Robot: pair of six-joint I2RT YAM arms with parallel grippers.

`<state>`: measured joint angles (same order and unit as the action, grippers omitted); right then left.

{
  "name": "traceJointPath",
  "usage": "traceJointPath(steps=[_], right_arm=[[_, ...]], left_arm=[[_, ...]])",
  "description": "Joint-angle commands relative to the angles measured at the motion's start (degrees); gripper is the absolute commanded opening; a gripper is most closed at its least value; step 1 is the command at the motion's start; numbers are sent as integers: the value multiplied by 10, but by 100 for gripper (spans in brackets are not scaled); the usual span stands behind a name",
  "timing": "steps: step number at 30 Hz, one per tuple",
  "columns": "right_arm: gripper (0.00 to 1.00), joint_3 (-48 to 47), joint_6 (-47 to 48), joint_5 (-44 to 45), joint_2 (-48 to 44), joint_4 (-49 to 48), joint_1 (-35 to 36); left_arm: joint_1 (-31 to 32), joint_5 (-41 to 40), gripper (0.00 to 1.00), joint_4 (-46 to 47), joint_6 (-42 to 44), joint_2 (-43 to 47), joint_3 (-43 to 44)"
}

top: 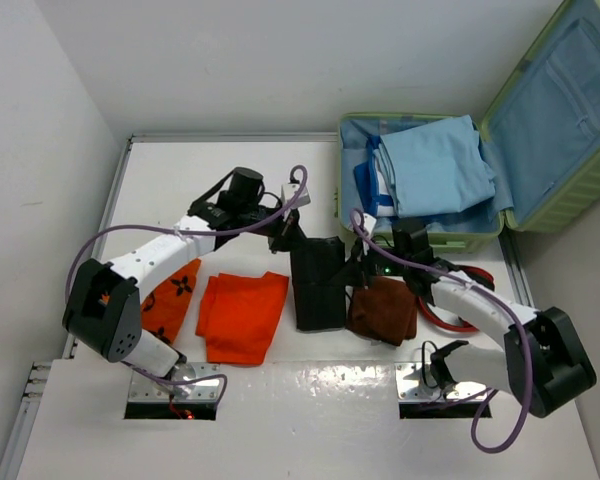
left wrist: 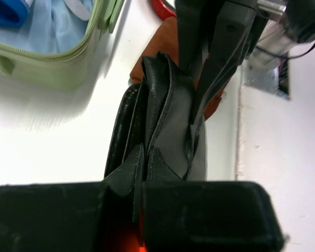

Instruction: Pack the luggage

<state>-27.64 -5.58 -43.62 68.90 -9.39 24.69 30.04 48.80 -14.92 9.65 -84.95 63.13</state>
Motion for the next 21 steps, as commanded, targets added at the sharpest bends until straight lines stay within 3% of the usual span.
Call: traceJointPath(steps=[1, 2, 5, 6, 8, 10, 11, 13, 16, 18, 21], right_arm=[[0, -8, -19, -10, -29, -5, 9], [0, -27, -35, 20, -39, 10, 9], [0, -100, -47, 70, -45, 92, -1], [0, -173, -54, 71, -34, 118, -8], [0, -228, -59, 78, -20, 195, -43], [0, -348, -58, 78, 22, 239, -74], [0, -443, -51, 74, 69, 282, -96], [0, -508, -44, 60, 104, 372, -134], [0, -679, -86, 21, 229, 438, -200], [0, -735, -115, 2, 269, 449, -245], [0, -742, -212, 1, 329, 357, -306]], left_arm=[[-30, 0, 3, 60, -48, 26, 17], [-30, -6, 22, 60, -53, 26, 17], [-57, -19, 29, 71, -81, 26, 33], [-65, -19, 34, 76, -91, 26, 39], [-90, -30, 35, 76, -120, 26, 59], [-110, -41, 36, 76, -133, 26, 73], [-128, -41, 36, 76, -139, 26, 85], [-144, -41, 36, 76, -139, 26, 90], [-167, -41, 36, 76, -139, 36, 90], [-173, -35, 36, 76, -145, 36, 73], [-179, -35, 36, 88, -145, 42, 47]])
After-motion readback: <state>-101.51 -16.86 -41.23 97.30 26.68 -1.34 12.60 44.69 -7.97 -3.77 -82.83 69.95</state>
